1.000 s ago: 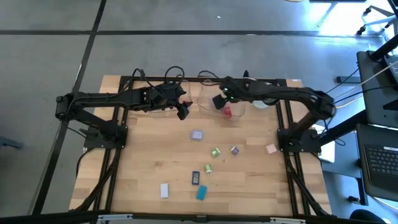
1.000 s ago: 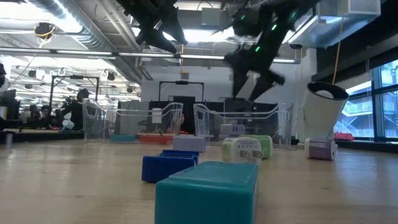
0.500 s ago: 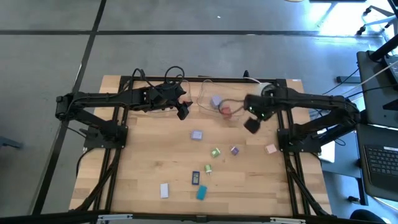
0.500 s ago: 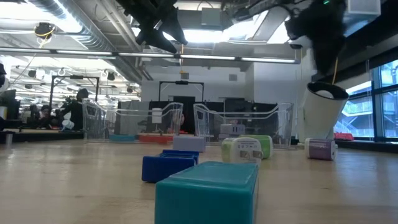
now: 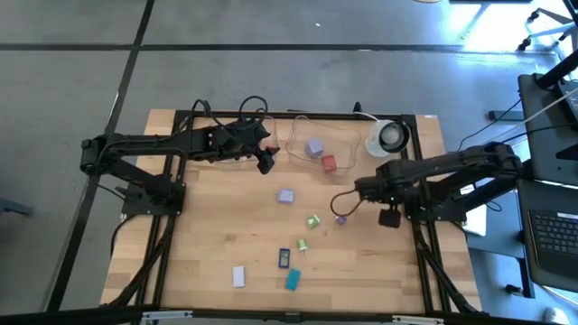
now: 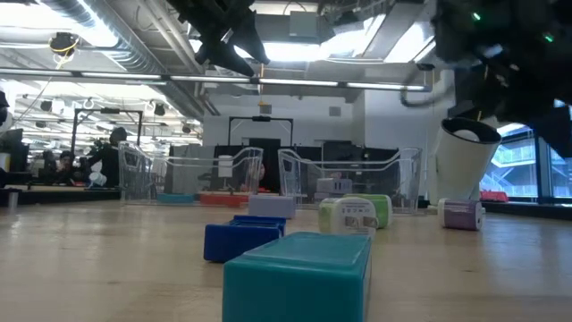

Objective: Pick & Place Office items
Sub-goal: Put the white charger adapter into the right transparent bin

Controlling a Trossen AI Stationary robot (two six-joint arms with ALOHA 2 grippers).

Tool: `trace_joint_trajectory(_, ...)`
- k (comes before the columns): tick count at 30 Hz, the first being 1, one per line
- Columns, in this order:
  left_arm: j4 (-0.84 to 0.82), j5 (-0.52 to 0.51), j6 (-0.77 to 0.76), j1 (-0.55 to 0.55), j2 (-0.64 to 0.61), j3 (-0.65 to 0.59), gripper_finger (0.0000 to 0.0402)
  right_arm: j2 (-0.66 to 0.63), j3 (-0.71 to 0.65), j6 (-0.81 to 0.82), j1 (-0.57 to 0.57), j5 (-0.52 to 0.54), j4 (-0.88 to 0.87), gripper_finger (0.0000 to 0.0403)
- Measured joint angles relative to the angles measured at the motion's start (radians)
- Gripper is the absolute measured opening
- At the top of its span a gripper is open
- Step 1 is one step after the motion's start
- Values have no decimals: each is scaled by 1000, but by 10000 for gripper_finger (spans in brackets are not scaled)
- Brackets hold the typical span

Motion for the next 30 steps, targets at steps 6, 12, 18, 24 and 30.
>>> trace_joint_trajectory(6,-1,0,0,0,0,0,278,-1,-140,-153,11,13,139,306)
trace_joint_trajectory(12,0,0,0,0,0,0,278,-1,-178,-189,11,-10,175,306)
trace_joint_trajectory(18,-1,1,0,0,0,0,278,15,-178,-157,13,-11,178,306)
trace_joint_trajectory(24,0,1,0,0,0,0,278,114,-178,-136,15,-11,178,306)
trace_joint_trajectory(30,-1,1,0,0,0,0,278,243,-177,-162,16,-11,182,306)
